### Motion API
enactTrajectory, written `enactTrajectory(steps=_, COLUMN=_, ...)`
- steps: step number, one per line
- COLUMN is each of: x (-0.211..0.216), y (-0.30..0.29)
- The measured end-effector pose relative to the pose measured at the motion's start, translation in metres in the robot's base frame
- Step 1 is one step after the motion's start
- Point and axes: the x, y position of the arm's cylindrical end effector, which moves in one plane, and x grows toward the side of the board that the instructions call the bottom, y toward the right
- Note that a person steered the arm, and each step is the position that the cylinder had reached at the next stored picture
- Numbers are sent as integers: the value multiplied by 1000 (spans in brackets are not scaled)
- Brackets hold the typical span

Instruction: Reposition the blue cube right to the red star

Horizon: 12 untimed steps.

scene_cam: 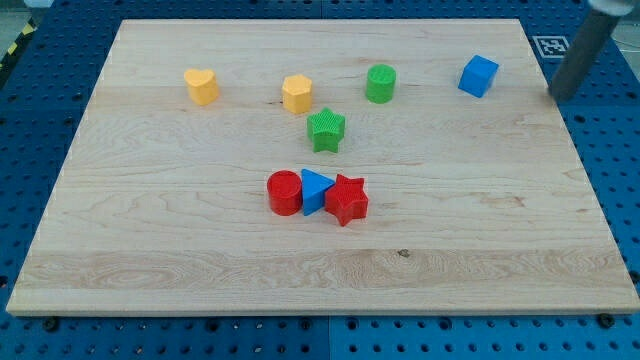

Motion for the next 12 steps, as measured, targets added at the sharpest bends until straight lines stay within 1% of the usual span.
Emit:
enactTrajectory(steps=1, x=-31, y=0)
enactTrajectory(steps=3, x=-44, y=-95)
enactTrajectory(steps=4, x=-11, y=-120)
enactTrajectory(steps=5, x=56, y=-122)
enactTrajectory(steps=6, x=134, y=-125)
enactTrajectory(steps=7, x=132, y=-108)
enactTrajectory(steps=8, x=75, y=-82)
enactTrajectory(steps=9, x=46, y=-97)
enactTrajectory(steps=10, x=37, y=-133)
enactTrajectory(steps=11, x=48, y=-161)
enactTrajectory(steps=12, x=89, y=-174)
